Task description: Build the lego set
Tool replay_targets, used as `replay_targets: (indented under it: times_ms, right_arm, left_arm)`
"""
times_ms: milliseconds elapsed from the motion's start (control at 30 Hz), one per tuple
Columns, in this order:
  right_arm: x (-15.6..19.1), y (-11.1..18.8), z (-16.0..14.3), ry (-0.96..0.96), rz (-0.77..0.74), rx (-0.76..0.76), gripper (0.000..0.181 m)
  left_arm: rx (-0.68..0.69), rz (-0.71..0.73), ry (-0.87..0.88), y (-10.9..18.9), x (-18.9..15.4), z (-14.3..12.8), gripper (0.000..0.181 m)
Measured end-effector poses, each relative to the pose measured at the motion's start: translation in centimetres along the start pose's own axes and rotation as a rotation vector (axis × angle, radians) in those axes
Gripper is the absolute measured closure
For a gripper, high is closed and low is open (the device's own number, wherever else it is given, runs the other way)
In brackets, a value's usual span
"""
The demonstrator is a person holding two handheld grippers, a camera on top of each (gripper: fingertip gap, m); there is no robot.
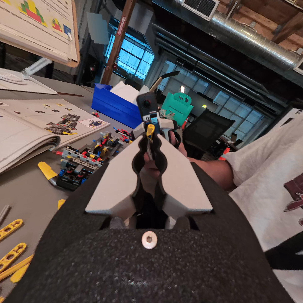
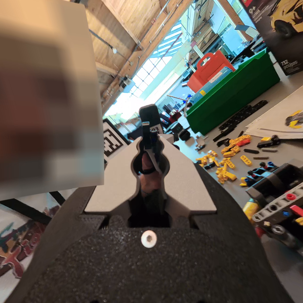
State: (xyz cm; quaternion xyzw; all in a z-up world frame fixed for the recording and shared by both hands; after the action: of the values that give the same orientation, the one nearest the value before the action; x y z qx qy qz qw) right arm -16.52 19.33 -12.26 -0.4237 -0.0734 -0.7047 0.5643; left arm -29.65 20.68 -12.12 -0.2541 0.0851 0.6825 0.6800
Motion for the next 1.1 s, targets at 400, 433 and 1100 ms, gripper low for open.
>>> replay_targets:
  times_ms: [400,433,1100]
  right_arm:
    - [0.3,0.6,-0.3,0.262,-0.107,0.162,0.167]
    - [0.4,0.6,-0.3,0.268,-0.104,0.17,0.167]
    - [-0.5,0.9,-1.0,0.17,-0.072,0.283,0.167]
  left_arm:
    - [0.135,-0.06,0.103,0.1,0.8,-0.6,0.176]
    - [0.139,-0.061,0.102,0.1,0.8,-0.6,0.176]
    - [0.284,-0.033,-0.067,0.6,0.6,-1.0,0.176]
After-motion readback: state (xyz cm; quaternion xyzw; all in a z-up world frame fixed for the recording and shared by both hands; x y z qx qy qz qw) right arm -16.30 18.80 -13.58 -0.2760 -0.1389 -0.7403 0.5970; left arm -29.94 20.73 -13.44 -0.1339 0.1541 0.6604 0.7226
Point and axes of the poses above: each gripper's, where its closed fingertips meet, y back along the fingers, z out of its top, x = y × z across the jaws, the point moved 7 cm from there along y, back along the fingers, and after that the axes turned 7 degrees about -x, right-handed, at the moved point
